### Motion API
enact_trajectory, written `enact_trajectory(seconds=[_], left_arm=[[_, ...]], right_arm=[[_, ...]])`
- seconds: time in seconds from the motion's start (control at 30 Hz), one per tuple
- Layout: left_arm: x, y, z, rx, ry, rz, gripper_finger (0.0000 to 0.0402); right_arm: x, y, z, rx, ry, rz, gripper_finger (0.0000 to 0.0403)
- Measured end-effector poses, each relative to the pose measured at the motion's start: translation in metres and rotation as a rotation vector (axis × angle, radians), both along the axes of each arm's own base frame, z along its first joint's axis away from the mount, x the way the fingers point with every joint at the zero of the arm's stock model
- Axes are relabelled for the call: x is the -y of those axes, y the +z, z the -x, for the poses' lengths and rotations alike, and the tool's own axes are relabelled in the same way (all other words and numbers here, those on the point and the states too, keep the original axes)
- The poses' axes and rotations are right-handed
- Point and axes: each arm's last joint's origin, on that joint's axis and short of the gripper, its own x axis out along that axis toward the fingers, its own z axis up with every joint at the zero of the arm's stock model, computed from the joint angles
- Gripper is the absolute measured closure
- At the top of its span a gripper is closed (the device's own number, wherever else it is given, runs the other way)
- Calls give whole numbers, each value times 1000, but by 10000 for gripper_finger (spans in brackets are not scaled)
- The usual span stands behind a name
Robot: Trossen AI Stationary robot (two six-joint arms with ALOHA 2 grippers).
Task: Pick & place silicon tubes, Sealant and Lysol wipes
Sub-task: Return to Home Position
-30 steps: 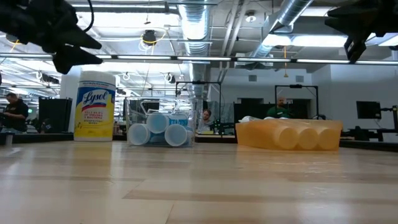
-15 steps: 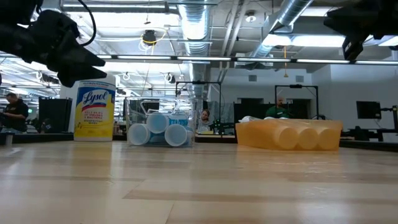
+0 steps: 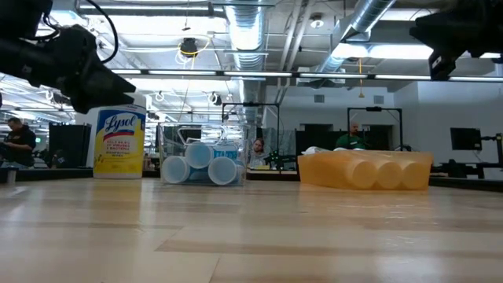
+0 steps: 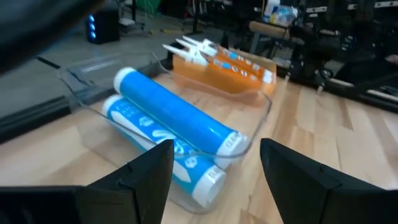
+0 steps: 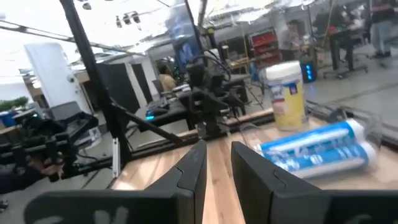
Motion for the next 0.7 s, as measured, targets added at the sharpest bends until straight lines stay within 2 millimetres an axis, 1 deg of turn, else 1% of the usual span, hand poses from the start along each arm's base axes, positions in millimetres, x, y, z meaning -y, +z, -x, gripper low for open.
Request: enact_trajectory(seconds=[0.07, 0.17, 0.33, 0.53, 0.7], left_arm=[[0, 2, 2, 19, 14, -11, 170], [-1, 3, 5, 37, 20, -16, 170], [0, 3, 7, 69, -9, 33, 170], [0, 2, 7, 67, -14, 21, 170], [0, 2, 7, 64, -13, 21, 170]], right_arm=[[0, 5, 2, 1, 4, 19, 337], [1, 6, 4, -40, 5, 23, 337], [1, 2, 3, -73, 4, 20, 337], [1, 1, 3, -90, 0, 33, 337], [0, -11, -1, -96, -3, 27, 337]])
